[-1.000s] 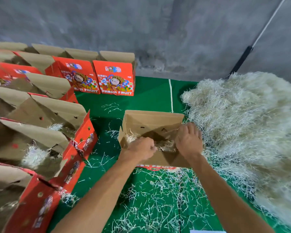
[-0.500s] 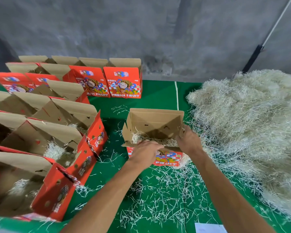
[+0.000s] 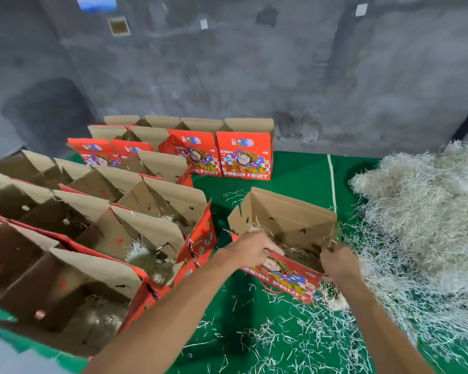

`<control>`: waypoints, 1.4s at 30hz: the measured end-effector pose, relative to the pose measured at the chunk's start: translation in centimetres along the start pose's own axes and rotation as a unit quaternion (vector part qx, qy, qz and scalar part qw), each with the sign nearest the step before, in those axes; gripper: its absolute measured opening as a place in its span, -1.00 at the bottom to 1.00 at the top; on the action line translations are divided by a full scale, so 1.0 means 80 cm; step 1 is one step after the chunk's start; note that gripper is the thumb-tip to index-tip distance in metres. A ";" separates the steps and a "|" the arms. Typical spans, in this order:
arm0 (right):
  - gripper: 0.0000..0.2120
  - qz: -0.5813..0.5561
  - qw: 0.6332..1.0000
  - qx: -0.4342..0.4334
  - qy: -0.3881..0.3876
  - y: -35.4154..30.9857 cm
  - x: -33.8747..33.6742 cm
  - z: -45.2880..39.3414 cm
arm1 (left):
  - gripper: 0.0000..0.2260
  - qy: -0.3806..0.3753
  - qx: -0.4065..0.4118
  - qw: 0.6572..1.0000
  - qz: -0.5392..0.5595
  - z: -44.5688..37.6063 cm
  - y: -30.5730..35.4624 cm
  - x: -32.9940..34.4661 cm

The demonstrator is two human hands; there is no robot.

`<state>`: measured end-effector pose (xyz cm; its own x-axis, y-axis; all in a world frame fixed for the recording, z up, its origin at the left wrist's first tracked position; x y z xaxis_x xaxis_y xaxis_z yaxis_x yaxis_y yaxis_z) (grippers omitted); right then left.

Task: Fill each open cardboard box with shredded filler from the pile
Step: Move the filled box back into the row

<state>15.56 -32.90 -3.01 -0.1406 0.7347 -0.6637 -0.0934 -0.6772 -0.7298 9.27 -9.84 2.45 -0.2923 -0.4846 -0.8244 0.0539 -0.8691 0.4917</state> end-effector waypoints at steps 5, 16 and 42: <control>-0.89 0.004 0.999 0.030 0.015 -0.026 0.022 -0.017 | -0.65 0.004 0.003 1.000 0.008 -0.028 -0.025 -0.027; -0.91 -0.015 0.996 0.047 0.078 -0.076 0.053 -0.092 | -0.65 -0.013 0.032 0.999 -0.032 -0.103 -0.060 -0.102; -0.90 -0.131 0.968 -0.027 -0.212 -0.338 0.321 -0.216 | -0.72 0.105 -0.185 0.971 -0.107 -0.134 -0.285 -0.253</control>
<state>31.51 4.97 -3.14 -0.5122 0.7907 -0.3354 -0.1316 -0.4582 -0.8791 24.17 18.70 4.97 -0.1356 -0.2643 -0.9549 0.3632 -0.9099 0.2003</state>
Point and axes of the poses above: each hand's wrist, its own z-axis away from the middle knuckle, its own x-axis out of the palm, y = z × x, the point moved 2 cm from there along -z, towards the middle knuckle, and after that the axes turned 8 degrees about -x, right-handed, at the moved point
